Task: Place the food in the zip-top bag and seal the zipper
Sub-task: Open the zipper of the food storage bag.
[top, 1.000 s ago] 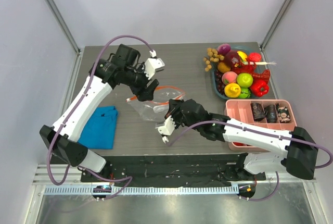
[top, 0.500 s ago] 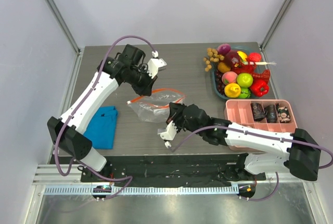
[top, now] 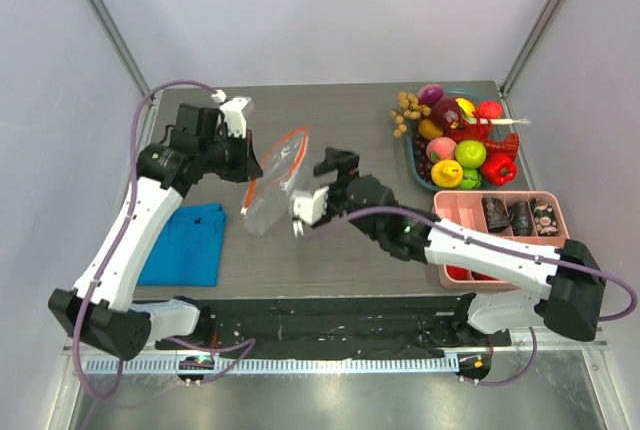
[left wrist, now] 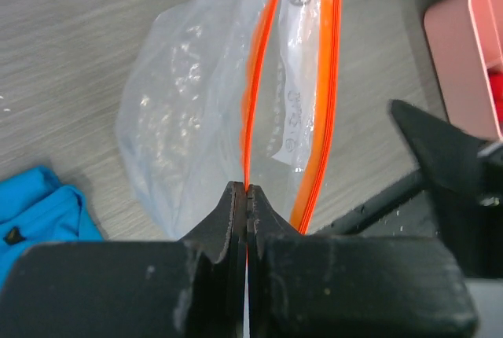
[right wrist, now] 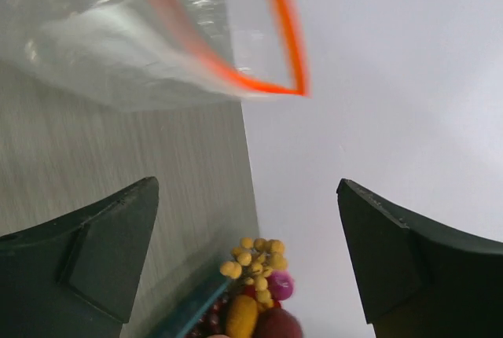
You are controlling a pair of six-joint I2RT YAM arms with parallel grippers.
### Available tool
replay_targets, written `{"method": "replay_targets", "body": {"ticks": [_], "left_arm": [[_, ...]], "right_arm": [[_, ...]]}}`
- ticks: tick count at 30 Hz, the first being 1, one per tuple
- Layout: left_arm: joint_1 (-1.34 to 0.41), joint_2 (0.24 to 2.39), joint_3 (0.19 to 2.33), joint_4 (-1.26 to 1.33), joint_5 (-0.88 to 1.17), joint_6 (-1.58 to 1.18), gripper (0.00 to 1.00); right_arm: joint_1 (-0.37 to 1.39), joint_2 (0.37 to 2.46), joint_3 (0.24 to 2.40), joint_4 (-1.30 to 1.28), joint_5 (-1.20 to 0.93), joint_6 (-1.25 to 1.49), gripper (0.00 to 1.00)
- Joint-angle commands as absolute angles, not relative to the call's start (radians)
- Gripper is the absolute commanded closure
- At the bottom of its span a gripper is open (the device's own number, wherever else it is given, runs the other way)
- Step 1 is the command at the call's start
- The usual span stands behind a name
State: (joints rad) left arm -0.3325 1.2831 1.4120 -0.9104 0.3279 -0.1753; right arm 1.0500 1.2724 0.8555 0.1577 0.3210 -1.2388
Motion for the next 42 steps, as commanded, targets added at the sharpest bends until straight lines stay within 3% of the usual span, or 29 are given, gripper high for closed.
{"method": "replay_targets", "body": {"ticks": [1,5,9,11,16,17,22,30,42], "left_arm": [[-0.370,1.236,1.401,-0.813,0.112,-0.391,1.00],[-0.411,1.246,1.376,-0.801,-0.018,-0.514,1.00],[-0.466,1.259,1.329,-0.753,-0.110,-0.581,1.00],[-0.494,1.269,1.299,-0.706,-0.120,-0.615,1.00],[-0.525,1.310,1.270,-0.657,-0.104,-0.687,1.00],[-0.526,1.325,1.266,-0.646,-0.104,-0.710,1.00],[-0.569,1.373,1.293,-0.611,-0.117,-0.732,1.00],[-0.600,1.433,1.339,-0.588,-0.084,-0.758,1.00],[-0.617,1.468,1.341,-0.546,-0.061,-0.767,1.00]], "right_arm": [[0.985,1.235,1.136,-0.068,0.301,-0.760,0.00],[0.827,1.281,1.354,-0.354,0.145,-0.261,0.02],[0.615,1.391,1.446,-0.500,-0.101,0.147,0.07],[0.534,1.422,1.428,-0.518,-0.300,0.285,0.14],[0.448,1.457,1.294,-0.353,-0.542,0.675,0.29],[0.446,1.459,1.273,-0.318,-0.575,0.719,0.37],[0.451,1.479,1.184,-0.157,-0.669,0.946,0.57],[0.471,1.525,1.108,-0.089,-0.669,1.017,0.56],[0.499,1.696,1.199,-0.026,-0.650,1.127,0.49]]}}
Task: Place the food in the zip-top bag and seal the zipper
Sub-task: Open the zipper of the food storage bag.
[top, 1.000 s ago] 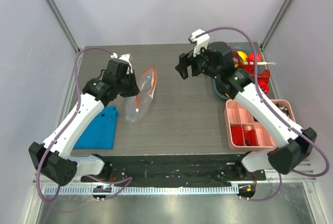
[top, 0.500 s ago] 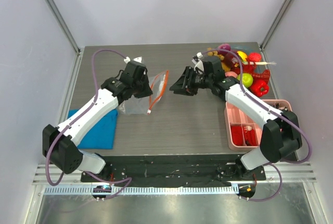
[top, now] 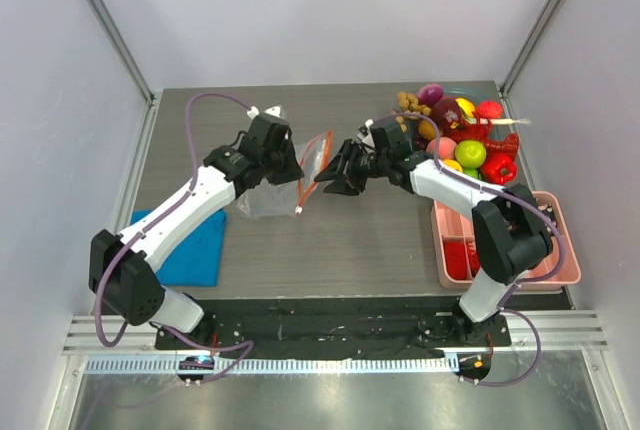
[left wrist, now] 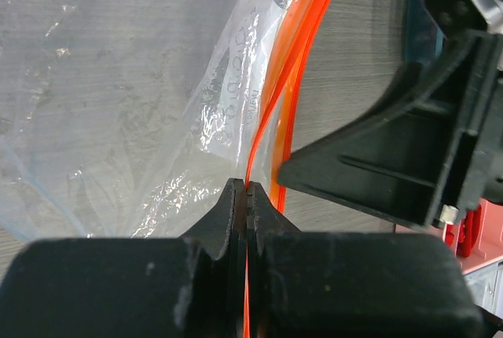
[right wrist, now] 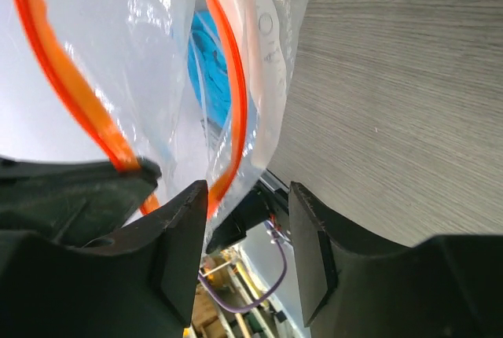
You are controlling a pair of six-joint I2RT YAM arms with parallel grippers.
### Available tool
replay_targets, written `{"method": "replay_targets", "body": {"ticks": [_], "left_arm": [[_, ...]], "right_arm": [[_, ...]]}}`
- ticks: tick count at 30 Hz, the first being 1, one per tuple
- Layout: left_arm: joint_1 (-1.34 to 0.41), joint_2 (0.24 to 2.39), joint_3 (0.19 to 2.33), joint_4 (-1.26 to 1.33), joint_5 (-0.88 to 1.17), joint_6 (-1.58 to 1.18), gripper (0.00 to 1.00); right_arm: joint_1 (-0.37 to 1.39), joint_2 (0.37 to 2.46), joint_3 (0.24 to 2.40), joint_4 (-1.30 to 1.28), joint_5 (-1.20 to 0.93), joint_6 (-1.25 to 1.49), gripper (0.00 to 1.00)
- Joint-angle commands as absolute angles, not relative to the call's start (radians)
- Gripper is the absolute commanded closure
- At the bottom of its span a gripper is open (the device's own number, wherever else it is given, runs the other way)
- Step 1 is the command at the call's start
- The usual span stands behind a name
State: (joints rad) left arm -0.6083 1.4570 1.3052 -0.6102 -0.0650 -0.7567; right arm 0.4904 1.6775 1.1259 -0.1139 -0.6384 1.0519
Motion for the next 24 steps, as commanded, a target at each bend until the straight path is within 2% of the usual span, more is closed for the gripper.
{"method": "replay_targets", "body": {"ticks": [1,5,7,9,10,11,15,20,24], "left_arm": [[-0.618,1.471,1.339,-0.543,-0.060,-0.767,1.00],[-0.623,1.480,1.339,-0.532,-0.060,-0.764,1.00],[-0.624,1.480,1.339,-0.529,-0.064,-0.761,1.00],[-0.623,1.470,1.338,-0.535,-0.092,-0.747,1.00],[-0.620,1.465,1.338,-0.541,-0.110,-0.738,1.00],[-0.612,1.448,1.341,-0.551,-0.117,-0.714,1.00],[-0.520,1.402,1.344,-0.612,-0.164,-0.645,1.00],[-0.399,1.368,1.347,-0.709,-0.117,-0.562,1.00],[-0.357,1.327,1.328,-0.729,-0.123,-0.465,1.00]], "right_arm": [[0.502,1.712,1.203,-0.025,-0.652,1.131,0.49],[0.509,1.747,1.223,-0.012,-0.653,1.149,0.49],[0.512,1.759,1.229,-0.011,-0.652,1.137,0.52],[0.512,1.775,1.247,-0.070,-0.624,1.086,0.65],[0.508,1.776,1.255,-0.105,-0.609,1.006,0.69],[0.503,1.772,1.275,-0.189,-0.565,0.946,0.79],[0.486,1.747,1.321,-0.368,-0.447,0.668,0.98],[0.483,1.732,1.396,-0.563,-0.289,0.320,0.99],[0.483,1.724,1.417,-0.647,-0.212,0.193,0.99]]}}
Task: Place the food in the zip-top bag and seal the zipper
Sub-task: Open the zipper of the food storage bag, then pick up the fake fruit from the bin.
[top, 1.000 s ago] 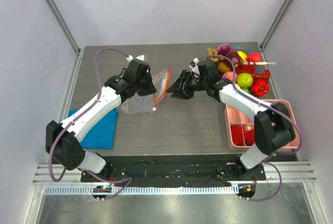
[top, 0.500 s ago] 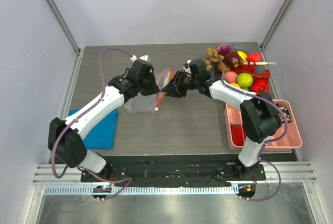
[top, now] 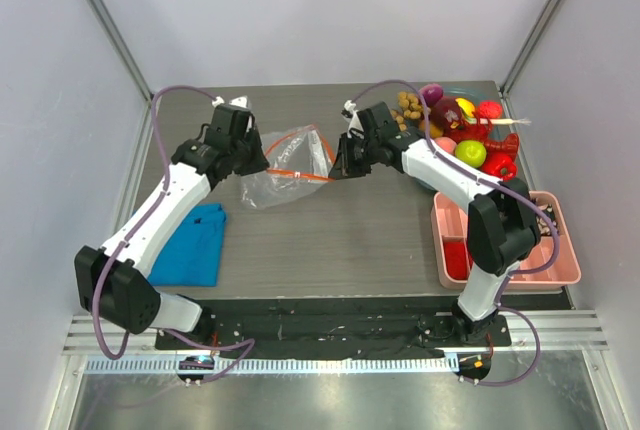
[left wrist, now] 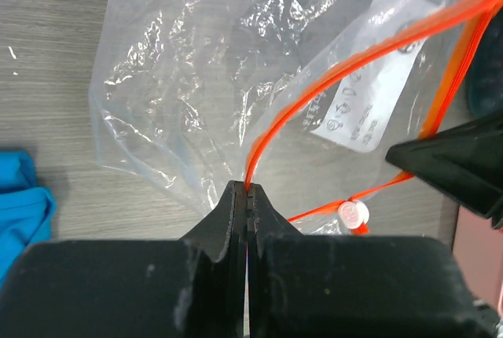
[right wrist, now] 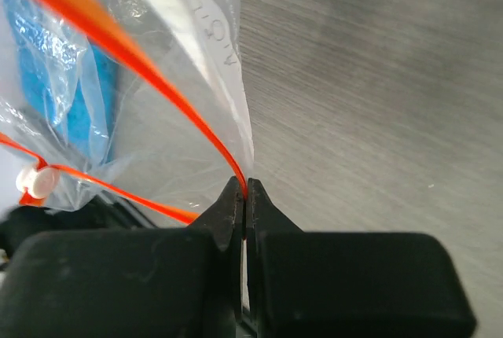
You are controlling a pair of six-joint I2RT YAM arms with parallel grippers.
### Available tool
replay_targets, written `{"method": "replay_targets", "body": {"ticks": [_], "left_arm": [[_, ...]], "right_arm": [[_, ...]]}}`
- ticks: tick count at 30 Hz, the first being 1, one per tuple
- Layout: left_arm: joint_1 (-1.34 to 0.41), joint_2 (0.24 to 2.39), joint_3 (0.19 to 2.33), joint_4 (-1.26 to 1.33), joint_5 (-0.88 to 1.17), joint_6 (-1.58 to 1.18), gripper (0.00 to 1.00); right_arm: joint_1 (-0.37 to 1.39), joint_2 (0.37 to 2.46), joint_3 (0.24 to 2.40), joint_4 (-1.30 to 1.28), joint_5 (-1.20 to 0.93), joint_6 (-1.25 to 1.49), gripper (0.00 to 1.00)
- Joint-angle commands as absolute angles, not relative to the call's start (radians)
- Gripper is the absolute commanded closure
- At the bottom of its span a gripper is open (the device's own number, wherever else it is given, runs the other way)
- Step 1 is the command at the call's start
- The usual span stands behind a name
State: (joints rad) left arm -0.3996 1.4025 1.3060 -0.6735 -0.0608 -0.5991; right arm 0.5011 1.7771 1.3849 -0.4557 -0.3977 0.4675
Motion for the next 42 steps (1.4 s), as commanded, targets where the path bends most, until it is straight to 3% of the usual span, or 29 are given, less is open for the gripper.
{"method": "replay_targets", "body": {"ticks": [1,4,7,10,11,15,17,18,19,21,22,25,31,42], "left_arm": [[-0.351,1.318,1.327,-0.735,-0.098,-0.439,1.00],[-0.353,1.316,1.319,-0.730,0.119,-0.439,1.00],[-0.373,1.322,1.302,-0.710,0.213,-0.480,1.00],[-0.380,1.324,1.287,-0.675,0.261,-0.526,1.00],[-0.382,1.324,1.272,-0.663,0.279,-0.543,1.00],[-0.384,1.324,1.252,-0.632,0.301,-0.572,1.00],[-0.383,1.321,1.250,-0.629,0.290,-0.577,1.00],[-0.383,1.315,1.252,-0.630,0.282,-0.583,1.00],[-0.383,1.312,1.253,-0.634,0.272,-0.591,1.00],[-0.383,1.309,1.253,-0.630,0.250,-0.609,1.00],[-0.383,1.310,1.256,-0.629,0.249,-0.615,1.00],[-0.385,1.328,1.262,-0.624,0.261,-0.633,1.00],[-0.385,1.377,1.284,-0.608,0.272,-0.656,1.00],[-0.385,1.448,1.336,-0.525,0.284,-0.706,1.00]], "right_arm": [[0.485,1.721,1.420,-0.658,-0.210,0.177,0.99],[0.485,1.710,1.445,-0.670,-0.251,0.146,0.99],[0.486,1.700,1.496,-0.673,-0.323,0.124,0.76],[0.485,1.683,1.535,-0.681,-0.342,0.111,0.70],[0.485,1.677,1.545,-0.681,-0.345,0.107,0.73],[0.486,1.670,1.552,-0.680,-0.350,0.104,0.99],[0.485,1.664,1.548,-0.683,-0.344,0.103,0.97],[0.485,1.664,1.548,-0.692,-0.344,0.103,0.88],[0.485,1.661,1.548,-0.699,-0.342,0.101,0.65],[0.483,1.644,1.549,-0.713,-0.356,0.081,0.44],[0.485,1.637,1.561,-0.718,-0.357,0.075,0.25],[0.474,1.623,1.623,-0.742,-0.374,0.040,0.10],[0.373,1.623,1.710,-0.808,-0.413,0.005,0.00],[0.028,1.799,2.087,-1.064,-0.342,-0.181,0.00]]}}
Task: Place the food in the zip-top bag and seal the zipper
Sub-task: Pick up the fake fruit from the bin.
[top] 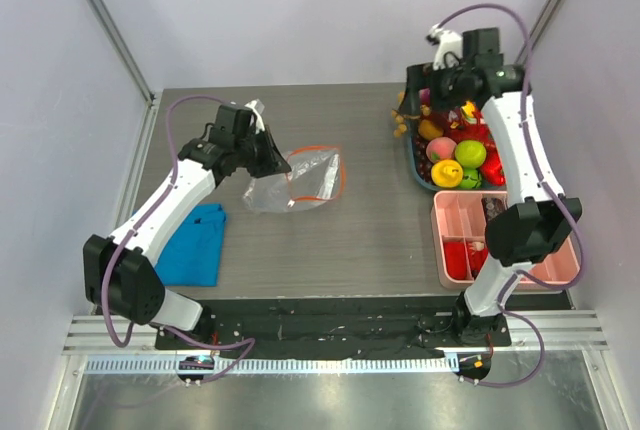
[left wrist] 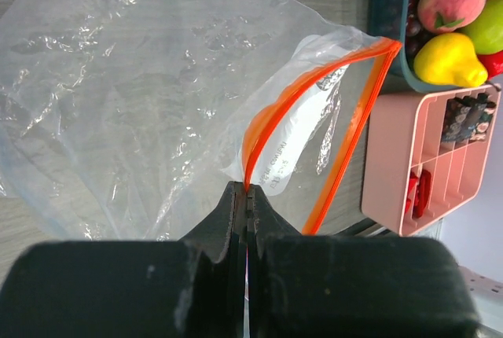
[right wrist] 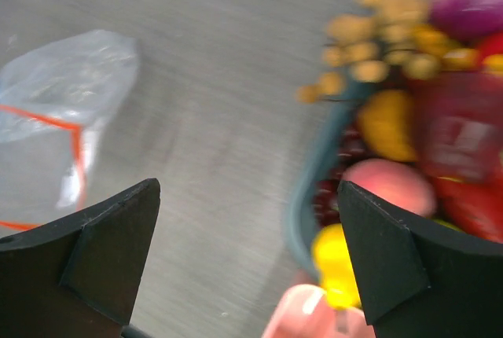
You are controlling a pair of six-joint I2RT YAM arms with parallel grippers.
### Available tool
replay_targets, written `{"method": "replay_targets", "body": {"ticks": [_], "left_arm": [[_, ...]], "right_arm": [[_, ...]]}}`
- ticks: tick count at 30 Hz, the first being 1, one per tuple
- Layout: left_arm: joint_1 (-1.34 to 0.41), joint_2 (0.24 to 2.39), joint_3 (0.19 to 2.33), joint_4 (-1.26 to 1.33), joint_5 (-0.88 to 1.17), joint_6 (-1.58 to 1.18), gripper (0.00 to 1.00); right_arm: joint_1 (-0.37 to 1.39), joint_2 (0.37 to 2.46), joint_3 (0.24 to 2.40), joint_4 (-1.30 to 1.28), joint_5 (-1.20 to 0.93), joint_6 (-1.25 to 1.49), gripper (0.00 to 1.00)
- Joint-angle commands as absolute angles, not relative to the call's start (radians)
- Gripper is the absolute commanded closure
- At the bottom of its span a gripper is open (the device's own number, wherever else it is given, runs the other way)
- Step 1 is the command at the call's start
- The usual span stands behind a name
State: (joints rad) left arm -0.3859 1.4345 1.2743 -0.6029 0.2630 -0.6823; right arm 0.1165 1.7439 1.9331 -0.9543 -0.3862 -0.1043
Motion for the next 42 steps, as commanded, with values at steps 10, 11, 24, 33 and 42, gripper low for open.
{"method": "replay_targets", "body": {"ticks": [10,11,24,33,42], "left_arm": [[-0.385,1.447,1.333,-0.496,0.258,-0.712,1.00],[-0.384,1.447,1.335,-0.495,0.252,-0.710,1.00],[-0.383,1.439,1.344,-0.502,0.219,-0.686,1.00],[-0.383,1.454,1.342,-0.503,0.216,-0.686,1.00],[-0.383,1.468,1.347,-0.506,0.216,-0.684,1.00]], "right_arm": [[-0.037,1.979,2.293,-1.121,-0.069,-0.226,0.00],[-0.040,1.999,2.298,-1.118,-0.058,-0.219,0.00],[-0.038,2.169,2.395,-1.098,-0.117,-0.215,0.00],[-0.026,2.250,2.433,-1.094,-0.124,-0.215,0.00],[-0.020,2.238,2.408,-1.094,-0.114,-0.216,0.09]]}}
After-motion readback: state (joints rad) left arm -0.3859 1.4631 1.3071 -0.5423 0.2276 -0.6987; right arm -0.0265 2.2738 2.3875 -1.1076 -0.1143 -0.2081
